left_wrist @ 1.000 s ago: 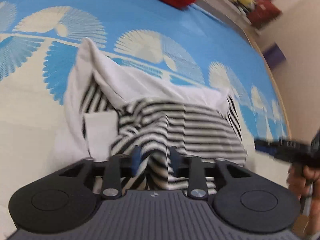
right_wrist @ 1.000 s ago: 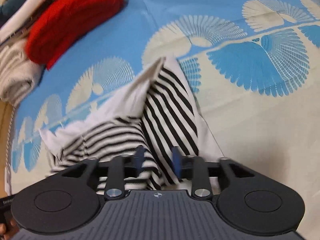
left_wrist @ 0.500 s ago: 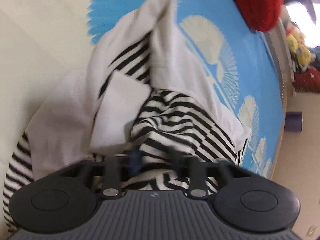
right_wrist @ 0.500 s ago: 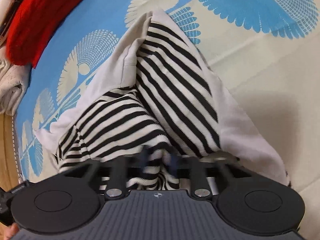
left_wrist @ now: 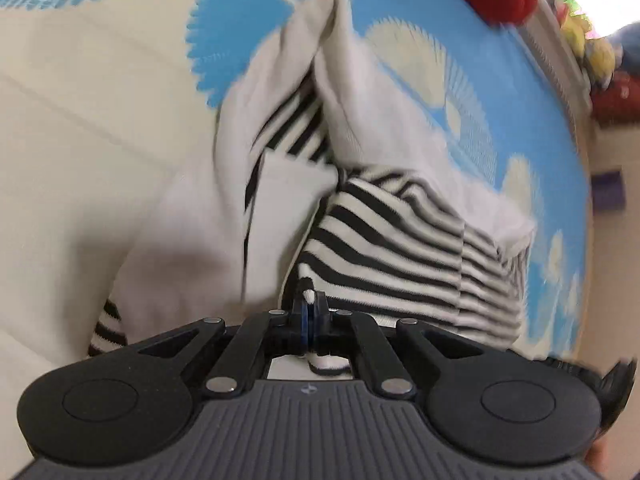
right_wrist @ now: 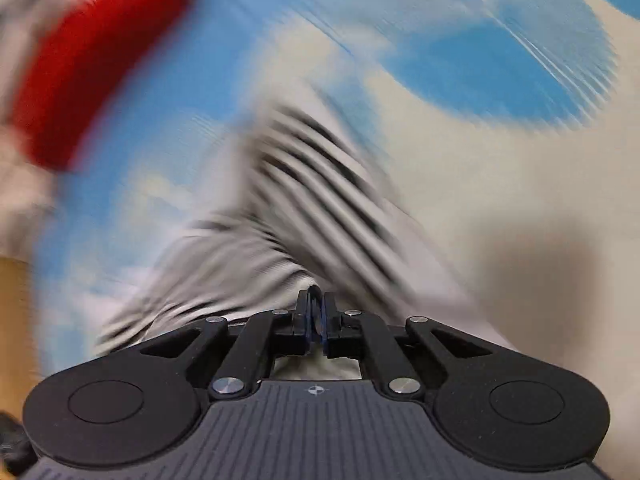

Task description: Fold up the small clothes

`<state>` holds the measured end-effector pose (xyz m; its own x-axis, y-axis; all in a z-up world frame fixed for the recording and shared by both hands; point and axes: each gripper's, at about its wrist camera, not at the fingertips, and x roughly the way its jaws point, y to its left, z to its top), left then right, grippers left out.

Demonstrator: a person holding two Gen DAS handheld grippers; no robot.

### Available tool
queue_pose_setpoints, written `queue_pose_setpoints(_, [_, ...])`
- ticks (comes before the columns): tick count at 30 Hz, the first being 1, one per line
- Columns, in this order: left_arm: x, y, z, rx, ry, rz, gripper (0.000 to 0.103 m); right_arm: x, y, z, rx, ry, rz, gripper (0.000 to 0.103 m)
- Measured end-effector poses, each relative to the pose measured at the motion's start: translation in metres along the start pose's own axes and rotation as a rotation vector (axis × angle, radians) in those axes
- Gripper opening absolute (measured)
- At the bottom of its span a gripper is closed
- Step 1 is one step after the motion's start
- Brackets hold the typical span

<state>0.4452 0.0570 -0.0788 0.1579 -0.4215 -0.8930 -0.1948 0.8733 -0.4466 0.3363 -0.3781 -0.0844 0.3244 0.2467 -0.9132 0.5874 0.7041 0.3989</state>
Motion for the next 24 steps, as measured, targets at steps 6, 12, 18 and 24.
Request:
queue_pose_setpoints(6, [-0.02, -0.001, 0.007, -0.018, -0.087, -0.036, 0.037, -0.025, 0.01, 0.01, 0.004, -0.107, 0.115, 0.031])
queue_pose_setpoints(12, [-0.015, -0.005, 0.011, -0.057, -0.093, -0.039, 0.037, -0.004, 0.021, 0.008, 0.022, -0.022, 0.177, 0.04])
queue_pose_setpoints(18, [-0.019, -0.014, 0.009, -0.026, -0.166, -0.055, 0.001, -0.013, 0.035, 0.003, -0.049, -0.093, 0.199, 0.006])
queue_pose_setpoints(24, [-0.044, -0.021, 0.015, 0.047, -0.295, -0.076, 0.002, -0.056, 0.026, 0.001, -0.023, -0.273, 0.231, 0.006])
